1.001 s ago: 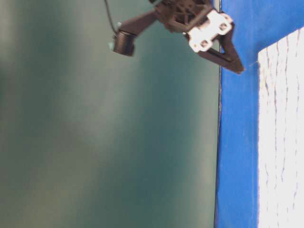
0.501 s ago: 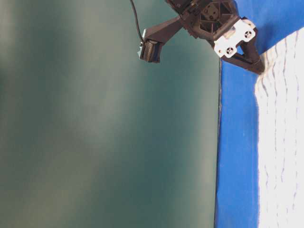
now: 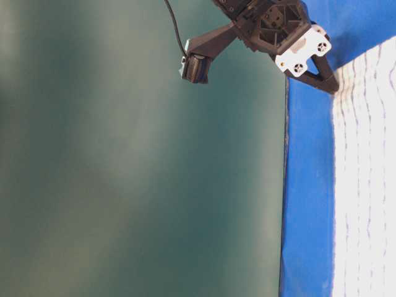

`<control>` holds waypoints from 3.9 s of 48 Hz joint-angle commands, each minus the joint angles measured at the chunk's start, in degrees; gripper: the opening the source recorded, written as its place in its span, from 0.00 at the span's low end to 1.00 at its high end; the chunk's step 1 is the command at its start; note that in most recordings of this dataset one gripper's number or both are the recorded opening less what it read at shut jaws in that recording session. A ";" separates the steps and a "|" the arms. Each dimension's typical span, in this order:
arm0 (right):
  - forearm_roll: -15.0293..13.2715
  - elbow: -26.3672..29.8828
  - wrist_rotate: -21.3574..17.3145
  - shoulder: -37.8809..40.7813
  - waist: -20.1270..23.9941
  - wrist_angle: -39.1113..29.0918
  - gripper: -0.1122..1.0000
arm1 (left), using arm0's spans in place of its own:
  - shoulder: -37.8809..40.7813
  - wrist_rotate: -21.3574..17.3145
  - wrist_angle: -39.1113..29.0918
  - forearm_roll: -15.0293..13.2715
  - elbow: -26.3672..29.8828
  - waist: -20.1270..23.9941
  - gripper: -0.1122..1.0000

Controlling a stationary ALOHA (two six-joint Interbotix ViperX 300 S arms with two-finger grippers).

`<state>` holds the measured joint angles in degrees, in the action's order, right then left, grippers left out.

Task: Fold the blue towel.
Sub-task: 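Grasp the far towel corners with the left and right grippers, then pull the far edge toward the near edge, folding the towel in half, then release the edge and regrasp the folded towel's side corners with both grippers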

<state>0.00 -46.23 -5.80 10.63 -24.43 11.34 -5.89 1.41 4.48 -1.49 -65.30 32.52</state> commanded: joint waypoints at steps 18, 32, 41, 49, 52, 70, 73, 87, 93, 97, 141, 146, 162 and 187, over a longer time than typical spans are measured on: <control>0.00 -1.14 -0.44 -6.42 0.44 -0.62 0.14 | -6.24 -0.09 -8.70 0.00 1.49 -2.29 0.10; 0.00 -1.23 -0.44 -8.79 0.44 -1.14 0.14 | -16.70 -2.37 -12.13 0.18 0.88 -2.29 0.10; 0.00 -1.58 -0.62 -10.02 1.05 -1.41 0.14 | -20.21 -1.05 -13.54 -0.09 -1.41 -2.81 0.10; 0.26 -2.90 -0.79 -12.83 5.01 -2.11 0.14 | -23.64 2.02 -14.15 -0.09 -3.16 -7.73 0.10; 0.26 -3.52 -1.05 -14.06 7.12 -2.37 0.14 | -24.96 3.25 -14.15 0.00 -3.78 -10.90 0.10; 0.26 -4.92 -4.48 -19.42 21.01 -6.33 0.14 | -31.55 14.59 -14.15 -0.09 -5.98 -28.83 0.10; 0.35 -4.83 -4.48 -19.51 22.76 -7.03 0.14 | -31.90 16.26 -14.24 -0.09 -6.15 -31.46 0.10; 0.53 -4.66 -4.57 -19.51 29.71 -8.09 0.14 | -30.23 23.64 -13.97 0.00 -5.89 -43.33 0.10; 1.49 -4.75 -4.57 -19.51 31.64 -8.26 0.14 | -28.92 25.93 -13.80 0.00 -5.63 -46.49 0.10; 2.20 -4.83 -4.57 -19.42 32.08 -8.26 0.14 | -27.77 26.81 -13.71 -0.09 -5.27 -47.64 0.10; 2.72 -3.43 -4.31 -18.81 31.46 -9.32 0.68 | -25.93 26.19 -12.74 0.18 -3.96 -44.82 0.72; 2.72 -3.52 -4.31 -18.81 29.00 -9.32 0.64 | -28.21 26.02 -12.83 0.26 -4.92 -41.75 0.78; 2.64 -3.78 -4.31 -16.96 21.62 -9.32 0.64 | -26.81 21.01 -12.39 0.44 -5.54 -35.16 0.75; 2.72 -3.25 -4.31 -8.70 19.34 -9.05 0.64 | -9.58 18.37 -7.91 0.35 -5.36 -28.56 0.75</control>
<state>2.64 -50.54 -10.02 2.29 -4.92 1.93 -16.88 19.42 -3.78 -1.23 -71.19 3.52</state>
